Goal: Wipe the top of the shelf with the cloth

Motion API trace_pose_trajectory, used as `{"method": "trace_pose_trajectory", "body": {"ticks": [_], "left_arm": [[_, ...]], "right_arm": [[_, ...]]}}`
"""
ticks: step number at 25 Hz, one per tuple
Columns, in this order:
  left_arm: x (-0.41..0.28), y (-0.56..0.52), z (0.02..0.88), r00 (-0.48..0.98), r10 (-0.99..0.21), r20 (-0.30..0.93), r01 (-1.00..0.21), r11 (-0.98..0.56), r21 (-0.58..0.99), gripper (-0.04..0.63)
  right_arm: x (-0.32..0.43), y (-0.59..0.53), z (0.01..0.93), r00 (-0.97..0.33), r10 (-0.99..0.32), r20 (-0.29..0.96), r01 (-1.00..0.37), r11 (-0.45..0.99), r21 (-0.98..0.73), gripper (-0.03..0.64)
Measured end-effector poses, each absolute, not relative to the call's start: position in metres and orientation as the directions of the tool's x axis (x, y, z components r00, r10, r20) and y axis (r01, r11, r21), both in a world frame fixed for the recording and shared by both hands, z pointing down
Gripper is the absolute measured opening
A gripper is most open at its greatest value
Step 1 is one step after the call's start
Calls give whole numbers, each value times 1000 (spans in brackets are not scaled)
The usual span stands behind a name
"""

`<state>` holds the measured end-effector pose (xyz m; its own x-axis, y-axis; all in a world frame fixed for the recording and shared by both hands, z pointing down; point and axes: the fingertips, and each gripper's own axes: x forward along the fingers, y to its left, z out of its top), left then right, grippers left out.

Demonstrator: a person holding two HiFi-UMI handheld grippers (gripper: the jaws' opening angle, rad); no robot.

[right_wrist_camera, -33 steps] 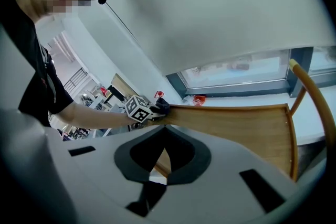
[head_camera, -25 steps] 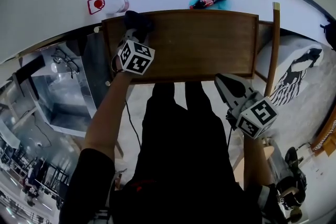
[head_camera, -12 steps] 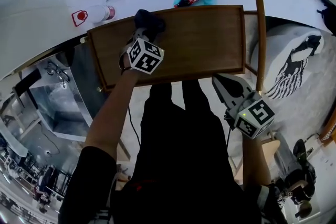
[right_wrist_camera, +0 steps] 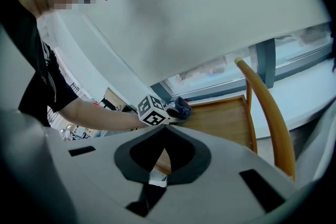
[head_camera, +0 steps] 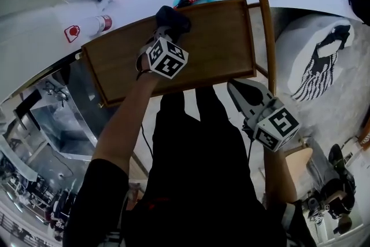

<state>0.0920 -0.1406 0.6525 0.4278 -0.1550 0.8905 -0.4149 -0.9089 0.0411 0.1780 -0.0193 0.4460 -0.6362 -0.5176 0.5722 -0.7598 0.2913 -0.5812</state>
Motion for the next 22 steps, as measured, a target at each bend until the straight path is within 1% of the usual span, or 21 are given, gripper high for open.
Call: {"method": "trace_pose_trajectory", "body": {"ticks": [14, 22], "left_arm": [[188, -127, 652, 467, -91, 880, -276, -960, 47, 38], [231, -120, 651, 485, -61, 872, -201, -979, 43, 38]], "right_arm": [[230, 1, 445, -583, -598, 550, -777, 214, -591, 5], [246, 21, 447, -557, -606, 568, -785, 158, -600, 5]]}}
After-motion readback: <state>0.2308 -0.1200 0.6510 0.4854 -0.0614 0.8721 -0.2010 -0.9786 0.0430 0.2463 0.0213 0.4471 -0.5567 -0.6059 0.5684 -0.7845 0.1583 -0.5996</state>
